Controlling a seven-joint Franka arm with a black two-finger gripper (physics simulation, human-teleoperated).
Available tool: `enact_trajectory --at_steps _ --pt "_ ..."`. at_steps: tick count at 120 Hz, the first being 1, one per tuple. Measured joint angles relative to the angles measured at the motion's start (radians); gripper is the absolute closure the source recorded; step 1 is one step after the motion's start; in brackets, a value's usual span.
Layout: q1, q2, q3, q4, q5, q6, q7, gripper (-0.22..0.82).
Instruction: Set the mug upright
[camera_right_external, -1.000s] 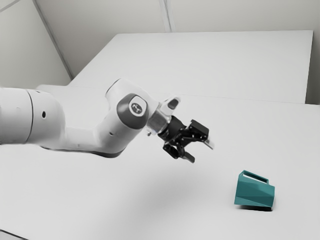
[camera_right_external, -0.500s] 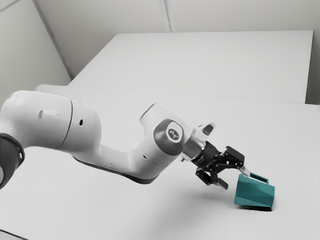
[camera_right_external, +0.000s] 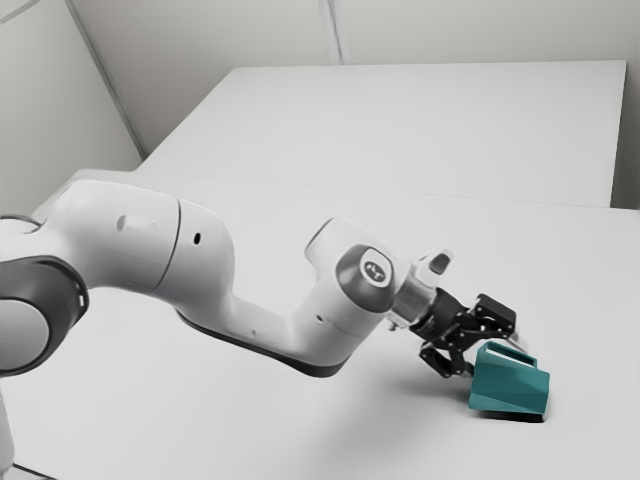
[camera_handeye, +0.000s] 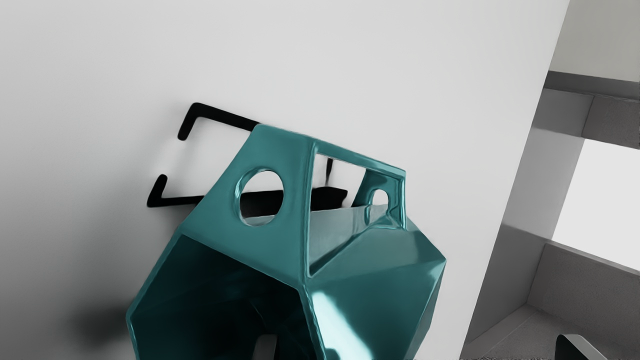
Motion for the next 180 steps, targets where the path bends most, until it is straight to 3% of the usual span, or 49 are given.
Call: enact_trajectory --at_steps 12,36,60,99,125,142,180 --pt "0.000 0.021 -0.005 0.005 -0.022 0.001 0.002 0.05" --pt "0.000 0.020 -0.006 0.013 -0.035 -0.001 0.011 0.51" --pt "0.002 -0.016 -0.029 0.027 -0.031 -0.002 0.021 0.70" --pt "0.001 -0.059 -0.039 0.023 -0.028 0.001 0.026 0.77" --pt "0.032 -0.236 -0.036 -0.083 -0.017 -0.006 0.022 0.78" --pt "0.119 -0.334 -0.022 -0.116 0.160 -0.068 0.016 0.79" --pt "0.182 -0.413 0.191 -0.069 0.706 -0.367 -0.016 0.79"
